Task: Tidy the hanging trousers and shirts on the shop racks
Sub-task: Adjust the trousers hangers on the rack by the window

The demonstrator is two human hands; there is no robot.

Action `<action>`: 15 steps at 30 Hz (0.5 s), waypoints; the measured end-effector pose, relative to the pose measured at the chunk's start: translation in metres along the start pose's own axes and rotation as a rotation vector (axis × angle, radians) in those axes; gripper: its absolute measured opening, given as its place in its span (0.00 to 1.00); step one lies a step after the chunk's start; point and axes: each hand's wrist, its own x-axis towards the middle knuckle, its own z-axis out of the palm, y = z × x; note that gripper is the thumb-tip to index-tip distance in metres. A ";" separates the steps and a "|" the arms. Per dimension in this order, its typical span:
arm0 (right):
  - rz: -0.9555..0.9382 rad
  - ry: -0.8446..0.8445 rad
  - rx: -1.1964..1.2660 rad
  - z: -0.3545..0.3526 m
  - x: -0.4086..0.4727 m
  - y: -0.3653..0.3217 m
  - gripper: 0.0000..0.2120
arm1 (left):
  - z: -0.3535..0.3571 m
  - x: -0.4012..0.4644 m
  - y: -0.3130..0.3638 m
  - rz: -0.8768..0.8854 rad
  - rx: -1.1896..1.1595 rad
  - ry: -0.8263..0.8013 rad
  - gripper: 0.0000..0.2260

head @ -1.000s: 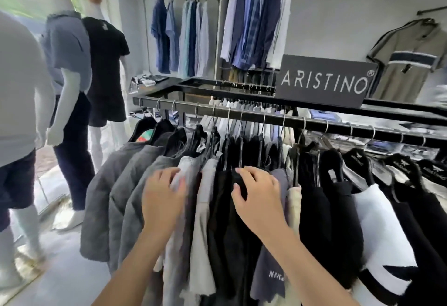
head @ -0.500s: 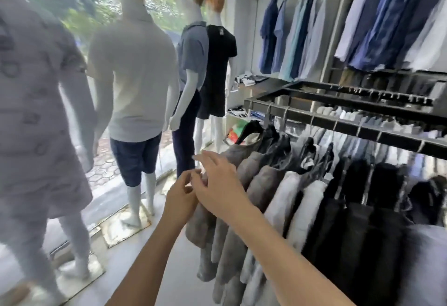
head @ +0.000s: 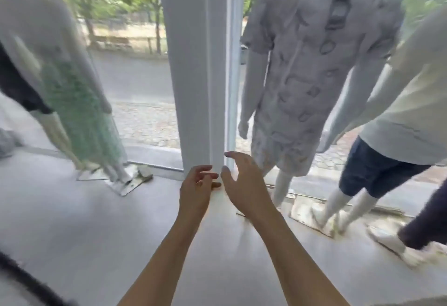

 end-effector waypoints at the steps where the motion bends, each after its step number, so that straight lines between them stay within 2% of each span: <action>1: -0.026 -0.046 0.037 0.015 0.003 -0.009 0.16 | -0.019 0.001 0.003 0.016 0.039 0.066 0.10; 6: -0.130 -0.215 0.267 0.077 0.009 -0.077 0.14 | -0.101 -0.016 0.023 -0.023 0.073 0.401 0.09; 9: -0.096 -0.340 0.470 0.111 -0.011 -0.130 0.12 | -0.127 -0.049 0.032 0.015 -0.061 0.555 0.12; 13: 0.036 -0.445 0.710 0.144 -0.054 -0.195 0.12 | -0.169 -0.083 0.043 0.011 -0.198 0.652 0.16; 15: 0.003 -0.429 0.766 0.150 -0.071 -0.224 0.12 | -0.196 -0.101 0.057 0.023 -0.219 0.623 0.15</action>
